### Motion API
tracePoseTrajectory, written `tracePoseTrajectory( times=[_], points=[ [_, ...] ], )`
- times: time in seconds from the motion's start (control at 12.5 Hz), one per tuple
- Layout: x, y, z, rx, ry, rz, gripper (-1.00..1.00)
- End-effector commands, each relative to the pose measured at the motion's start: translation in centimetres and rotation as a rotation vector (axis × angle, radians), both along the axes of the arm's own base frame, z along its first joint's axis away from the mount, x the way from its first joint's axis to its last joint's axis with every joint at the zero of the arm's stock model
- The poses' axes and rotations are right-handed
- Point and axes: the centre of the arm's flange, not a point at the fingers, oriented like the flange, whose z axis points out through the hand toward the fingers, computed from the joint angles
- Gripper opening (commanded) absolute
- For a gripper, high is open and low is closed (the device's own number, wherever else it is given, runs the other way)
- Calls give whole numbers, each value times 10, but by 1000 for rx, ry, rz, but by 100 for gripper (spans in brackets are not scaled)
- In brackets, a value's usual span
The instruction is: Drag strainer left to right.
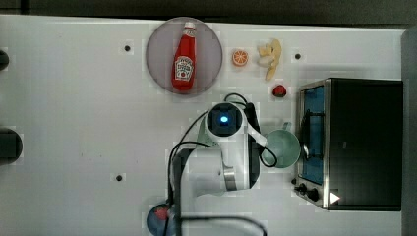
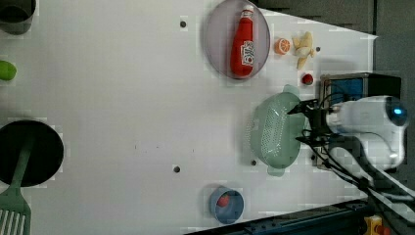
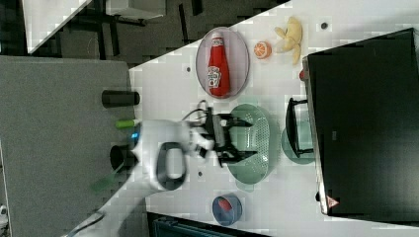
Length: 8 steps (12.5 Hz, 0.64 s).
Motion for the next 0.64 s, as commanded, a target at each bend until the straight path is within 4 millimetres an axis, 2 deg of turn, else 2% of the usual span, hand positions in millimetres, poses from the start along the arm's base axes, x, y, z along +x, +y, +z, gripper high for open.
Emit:
tracePoseTrajectory(
  times=[0.08,0.24,0.48,0.64],
  points=[
    [-4,27,122,78,-96,226,100],
    [-27,25,192,164,-90,277,100],
    [-56,24,296,176,-105,455,100],
    [-68,24,338,190,-68,446,100]
  ],
)
